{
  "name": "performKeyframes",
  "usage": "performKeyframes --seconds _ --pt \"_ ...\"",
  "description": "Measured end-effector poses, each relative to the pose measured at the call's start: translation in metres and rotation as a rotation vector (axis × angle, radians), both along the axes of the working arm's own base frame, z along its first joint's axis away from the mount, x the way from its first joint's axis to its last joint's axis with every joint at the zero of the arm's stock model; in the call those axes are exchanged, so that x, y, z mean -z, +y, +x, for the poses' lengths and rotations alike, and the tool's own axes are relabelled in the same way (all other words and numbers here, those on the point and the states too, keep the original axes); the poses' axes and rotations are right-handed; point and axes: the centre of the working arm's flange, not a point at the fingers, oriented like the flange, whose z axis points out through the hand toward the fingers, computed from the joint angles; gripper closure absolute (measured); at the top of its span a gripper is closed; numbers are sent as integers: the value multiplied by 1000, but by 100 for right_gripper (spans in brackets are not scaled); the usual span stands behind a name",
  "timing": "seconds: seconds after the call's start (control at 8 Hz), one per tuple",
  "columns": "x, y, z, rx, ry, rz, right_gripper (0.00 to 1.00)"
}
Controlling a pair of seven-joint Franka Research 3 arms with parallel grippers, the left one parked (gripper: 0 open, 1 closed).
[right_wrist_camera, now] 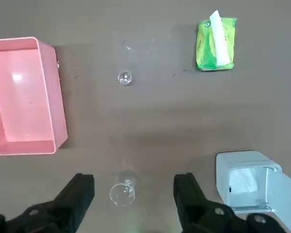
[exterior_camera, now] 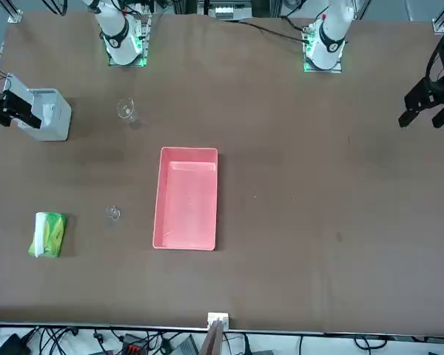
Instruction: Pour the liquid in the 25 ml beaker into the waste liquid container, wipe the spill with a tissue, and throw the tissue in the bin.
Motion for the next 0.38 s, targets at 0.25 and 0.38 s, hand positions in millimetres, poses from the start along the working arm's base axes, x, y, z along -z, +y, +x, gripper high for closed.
performKeyframes --seconds 0.25,0.38 --pt "0 0 0 -1 0 0 0" --pt "0 0 0 -1 0 0 0"
